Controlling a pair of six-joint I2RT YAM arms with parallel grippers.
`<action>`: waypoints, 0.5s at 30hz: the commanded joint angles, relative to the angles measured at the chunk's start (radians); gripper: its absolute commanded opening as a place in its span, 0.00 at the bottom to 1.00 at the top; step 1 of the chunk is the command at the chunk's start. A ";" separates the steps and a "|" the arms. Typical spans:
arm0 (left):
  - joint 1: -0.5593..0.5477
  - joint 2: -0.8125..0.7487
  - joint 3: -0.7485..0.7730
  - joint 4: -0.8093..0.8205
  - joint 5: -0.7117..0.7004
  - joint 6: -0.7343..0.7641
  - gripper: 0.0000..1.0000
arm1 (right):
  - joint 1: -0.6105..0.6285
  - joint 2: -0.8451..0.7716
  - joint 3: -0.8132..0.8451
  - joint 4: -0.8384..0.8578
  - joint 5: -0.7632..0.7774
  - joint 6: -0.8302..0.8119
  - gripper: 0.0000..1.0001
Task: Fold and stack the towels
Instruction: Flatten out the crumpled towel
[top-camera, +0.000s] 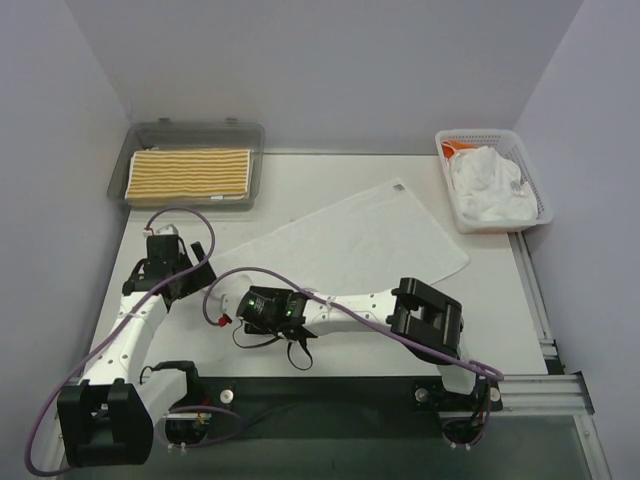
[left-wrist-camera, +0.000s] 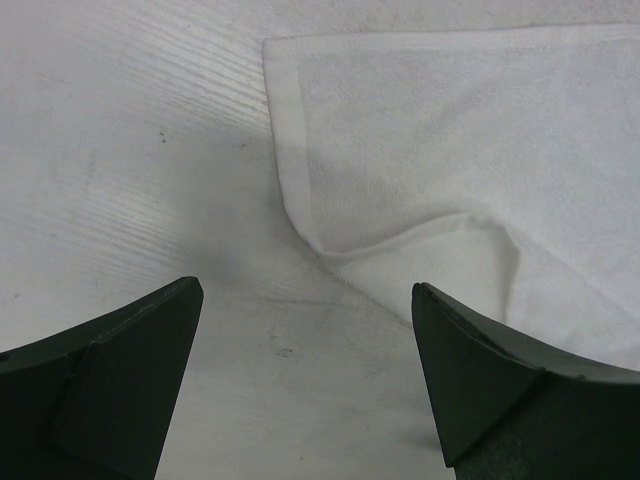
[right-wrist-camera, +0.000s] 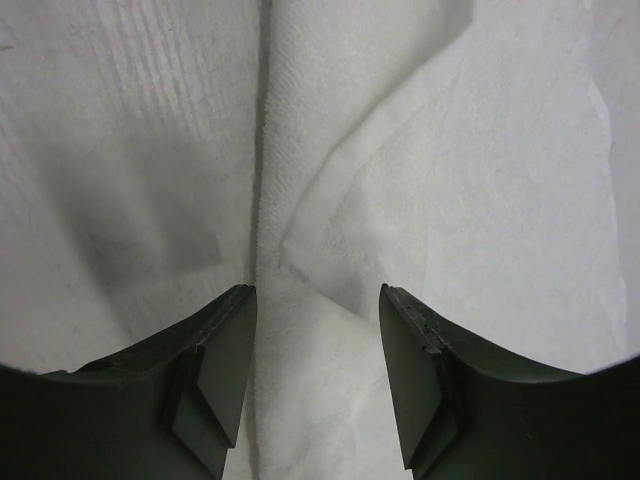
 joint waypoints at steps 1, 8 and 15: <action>0.005 0.010 0.017 0.046 0.011 0.014 0.98 | 0.002 0.014 0.039 0.060 0.079 -0.070 0.51; 0.005 0.013 0.017 0.044 0.011 0.016 0.97 | -0.019 0.072 0.052 0.082 0.099 -0.099 0.47; 0.007 0.022 0.020 0.046 0.017 0.016 0.98 | -0.030 0.042 0.048 0.089 0.076 -0.089 0.16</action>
